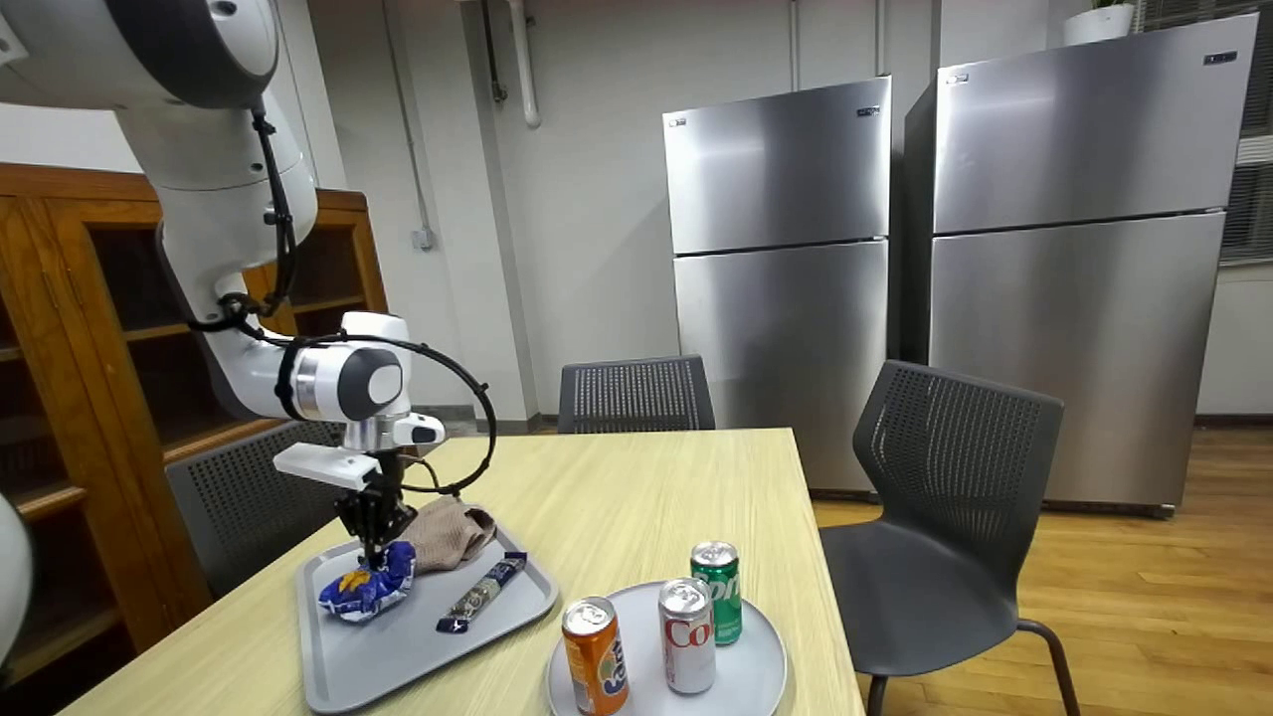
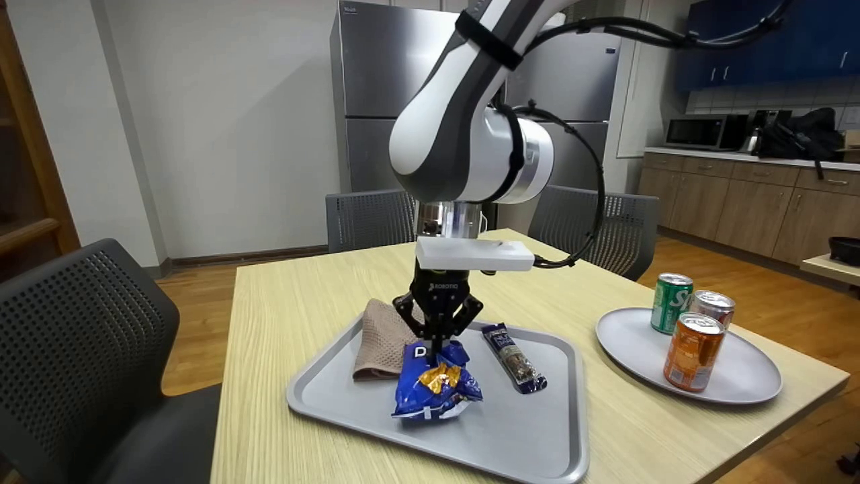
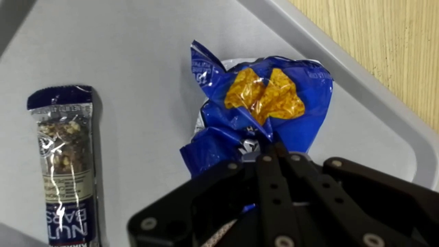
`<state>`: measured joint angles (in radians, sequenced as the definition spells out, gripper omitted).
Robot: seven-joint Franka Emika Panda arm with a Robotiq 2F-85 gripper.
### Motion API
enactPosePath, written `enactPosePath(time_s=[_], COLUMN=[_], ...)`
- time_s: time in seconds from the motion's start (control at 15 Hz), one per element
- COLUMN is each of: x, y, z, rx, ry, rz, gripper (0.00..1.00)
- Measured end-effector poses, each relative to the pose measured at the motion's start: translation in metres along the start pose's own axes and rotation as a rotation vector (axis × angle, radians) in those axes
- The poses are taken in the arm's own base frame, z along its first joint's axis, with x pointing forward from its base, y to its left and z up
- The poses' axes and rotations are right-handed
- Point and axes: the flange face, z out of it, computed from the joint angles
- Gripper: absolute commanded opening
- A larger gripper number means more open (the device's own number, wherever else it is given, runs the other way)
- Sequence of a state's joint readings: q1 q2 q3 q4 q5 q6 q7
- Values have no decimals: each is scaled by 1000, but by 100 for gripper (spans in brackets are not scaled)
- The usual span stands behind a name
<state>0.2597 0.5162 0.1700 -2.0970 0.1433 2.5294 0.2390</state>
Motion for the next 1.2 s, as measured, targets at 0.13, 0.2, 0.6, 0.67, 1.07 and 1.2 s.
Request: enactPosePath(time_s=[0.13, 0.2, 0.6, 0.67, 1.07, 1.2], x=[-4, -7, -44, -51, -82, -91], y=[-9, -15, -60, -67, -104, -111], z=[-13, -22, -51, -52, -39, -35], rx=[-13, -19, -19, -16, 17, 27], ry=[7, 12, 20, 17, -34, -54], rz=[-33, -52, -220, -252, -412, -454], gripper=[0, 0, 0, 0, 0, 0])
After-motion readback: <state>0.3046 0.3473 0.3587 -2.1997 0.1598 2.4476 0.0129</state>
